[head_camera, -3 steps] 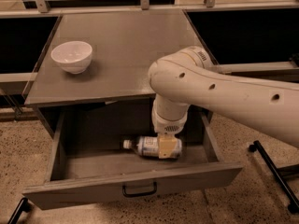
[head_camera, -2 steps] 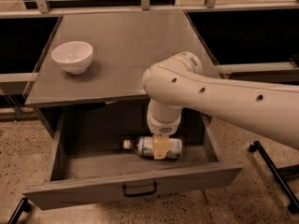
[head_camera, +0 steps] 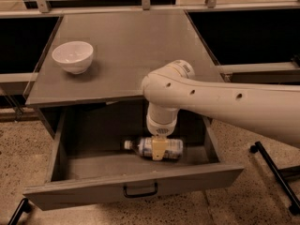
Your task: Pick blue plastic bottle from top drawer and place on counter
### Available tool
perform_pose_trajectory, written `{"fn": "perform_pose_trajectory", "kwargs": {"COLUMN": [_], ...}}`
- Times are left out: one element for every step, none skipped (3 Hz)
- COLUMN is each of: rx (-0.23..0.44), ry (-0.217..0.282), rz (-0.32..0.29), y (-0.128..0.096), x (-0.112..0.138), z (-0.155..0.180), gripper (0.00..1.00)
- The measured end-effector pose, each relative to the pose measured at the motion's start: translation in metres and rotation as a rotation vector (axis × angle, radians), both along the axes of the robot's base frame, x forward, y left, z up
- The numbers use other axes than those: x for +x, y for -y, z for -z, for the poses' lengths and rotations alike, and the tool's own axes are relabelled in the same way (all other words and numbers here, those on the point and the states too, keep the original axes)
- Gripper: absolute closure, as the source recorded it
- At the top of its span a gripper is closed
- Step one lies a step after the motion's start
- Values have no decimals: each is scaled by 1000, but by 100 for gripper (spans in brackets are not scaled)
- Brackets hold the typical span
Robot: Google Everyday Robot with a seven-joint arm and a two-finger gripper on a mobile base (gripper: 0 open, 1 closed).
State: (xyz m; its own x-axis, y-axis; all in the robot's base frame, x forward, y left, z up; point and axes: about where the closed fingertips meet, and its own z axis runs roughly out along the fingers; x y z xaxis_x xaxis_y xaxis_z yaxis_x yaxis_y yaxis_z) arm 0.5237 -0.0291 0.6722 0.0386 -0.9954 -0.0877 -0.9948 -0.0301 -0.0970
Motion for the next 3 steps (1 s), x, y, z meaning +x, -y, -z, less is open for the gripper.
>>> {"fn": "perform_pose_trajectory", "kwargs": {"rx": [19,39,52], "ry": [-35,-55,-67], "rz": [35,60,81], "y": [2,3,3], "x": [8,10,9], "z": [17,30,41], "gripper": [33,33,40]}}
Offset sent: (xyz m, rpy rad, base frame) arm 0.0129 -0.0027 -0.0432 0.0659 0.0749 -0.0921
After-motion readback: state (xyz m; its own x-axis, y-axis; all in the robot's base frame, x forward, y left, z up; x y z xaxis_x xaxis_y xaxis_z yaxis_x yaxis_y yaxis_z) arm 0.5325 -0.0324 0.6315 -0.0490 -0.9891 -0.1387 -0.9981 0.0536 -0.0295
